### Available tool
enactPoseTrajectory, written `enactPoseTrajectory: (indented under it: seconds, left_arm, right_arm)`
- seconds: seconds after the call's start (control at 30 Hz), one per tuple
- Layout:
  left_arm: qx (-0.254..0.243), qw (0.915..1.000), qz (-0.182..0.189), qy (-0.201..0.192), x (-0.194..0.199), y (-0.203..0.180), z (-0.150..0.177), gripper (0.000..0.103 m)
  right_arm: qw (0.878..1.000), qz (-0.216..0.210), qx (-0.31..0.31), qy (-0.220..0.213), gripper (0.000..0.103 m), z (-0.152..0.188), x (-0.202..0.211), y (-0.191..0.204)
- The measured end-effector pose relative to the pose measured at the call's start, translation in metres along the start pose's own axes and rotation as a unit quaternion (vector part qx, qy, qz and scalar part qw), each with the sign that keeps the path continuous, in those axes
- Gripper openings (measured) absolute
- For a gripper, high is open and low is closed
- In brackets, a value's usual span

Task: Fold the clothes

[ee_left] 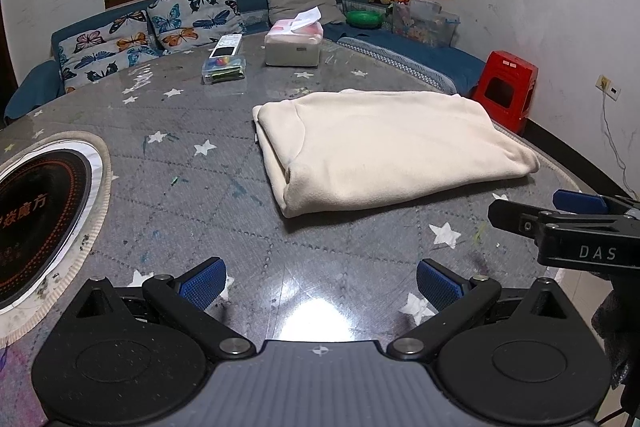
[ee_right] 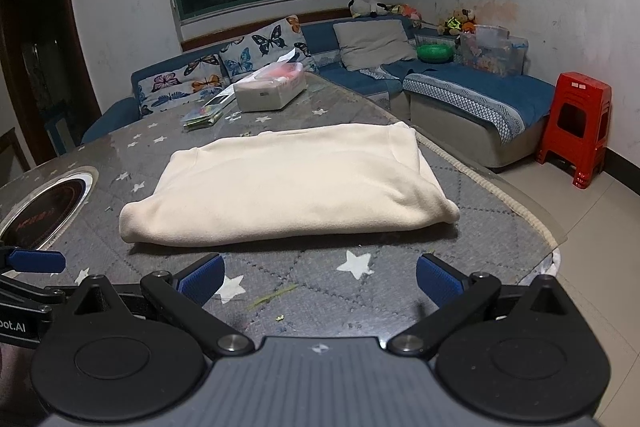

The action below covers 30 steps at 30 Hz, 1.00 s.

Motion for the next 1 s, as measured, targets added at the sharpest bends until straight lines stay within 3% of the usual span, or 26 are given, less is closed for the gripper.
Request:
enactPoseTrajectory:
  seconds: [1.0]
  left_arm:
    - [-0.004,0.9999,0.005,0.012,-0.014,-0.001,-0.003,0.103]
  right_arm:
    - [1.0,0.0,-0.006,0.017,0.103,0.003,-0.016,-0.003]
Point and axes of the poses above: each gripper's, at about its wrist camera, not at the fingertips, and x roughly against the way its jaws point, y to its left, z to its underside, the point moved 8 cm from there along -x, roughly the way its jaws point, and after that the axes turned 4 degrees about -z, right-handed, at the moved point
